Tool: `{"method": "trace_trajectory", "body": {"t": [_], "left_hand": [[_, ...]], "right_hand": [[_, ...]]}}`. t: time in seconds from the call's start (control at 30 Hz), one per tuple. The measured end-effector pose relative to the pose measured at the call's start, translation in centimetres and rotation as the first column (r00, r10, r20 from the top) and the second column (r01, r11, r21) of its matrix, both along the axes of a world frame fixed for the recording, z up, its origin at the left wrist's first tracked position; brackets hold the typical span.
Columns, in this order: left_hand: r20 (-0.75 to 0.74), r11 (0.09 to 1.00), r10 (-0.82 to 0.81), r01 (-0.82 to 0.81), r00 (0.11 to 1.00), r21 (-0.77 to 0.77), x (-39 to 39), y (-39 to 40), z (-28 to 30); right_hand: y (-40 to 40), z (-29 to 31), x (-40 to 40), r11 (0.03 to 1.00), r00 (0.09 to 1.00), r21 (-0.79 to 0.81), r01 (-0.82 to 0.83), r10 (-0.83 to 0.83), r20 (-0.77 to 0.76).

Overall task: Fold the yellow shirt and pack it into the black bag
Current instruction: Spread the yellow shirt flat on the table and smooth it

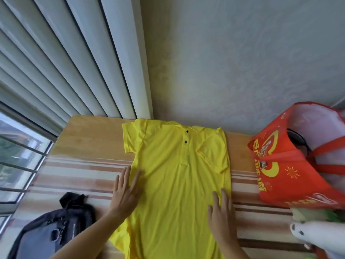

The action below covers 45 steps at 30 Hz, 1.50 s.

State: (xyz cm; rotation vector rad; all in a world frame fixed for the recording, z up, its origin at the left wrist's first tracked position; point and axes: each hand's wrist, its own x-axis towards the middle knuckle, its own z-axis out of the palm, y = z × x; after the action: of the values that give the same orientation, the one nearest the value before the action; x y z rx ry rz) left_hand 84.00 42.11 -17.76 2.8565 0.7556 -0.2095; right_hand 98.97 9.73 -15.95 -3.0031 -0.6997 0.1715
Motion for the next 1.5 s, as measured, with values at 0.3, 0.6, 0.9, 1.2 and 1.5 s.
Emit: {"method": "trace_trajectory", "body": {"t": [0.3, 0.6, 0.9, 1.2, 1.5], "left_hand": [[-0.124, 0.897, -0.441, 0.433, 0.889, -0.085, -10.3, -6.9, 3.6], [-0.24, 0.97, -0.243, 0.229, 0.94, -0.088, -18.3, -8.9, 4.6], [-0.3, 0.981, -0.143, 0.176, 0.943, 0.086, -18.3, -9.5, 5.2], [-0.255, 0.956, -0.219, 0.259, 0.942, 0.135, -19.3, -10.2, 6.4], [-0.435, 0.896, -0.33, 0.423, 0.838, 0.136, -21.4, -10.4, 7.2]], "right_hand": [[-6.7, 1.3, -8.8, 0.998, 0.983, -0.059, -0.014, 0.003, -0.184], [-10.9, 1.7, -13.4, 0.925, 0.855, 0.104, 0.364, -0.289, -0.43], [-10.1, 1.6, -13.3, 0.919, 0.811, 0.105, 0.381, -0.277, -0.515], [-12.0, 2.8, -12.7, 0.93, 0.816, -0.107, 0.352, -0.361, -0.452], [-16.4, 3.1, -9.7, 0.916, 0.719, -0.247, 0.317, -0.402, -0.567]]}}
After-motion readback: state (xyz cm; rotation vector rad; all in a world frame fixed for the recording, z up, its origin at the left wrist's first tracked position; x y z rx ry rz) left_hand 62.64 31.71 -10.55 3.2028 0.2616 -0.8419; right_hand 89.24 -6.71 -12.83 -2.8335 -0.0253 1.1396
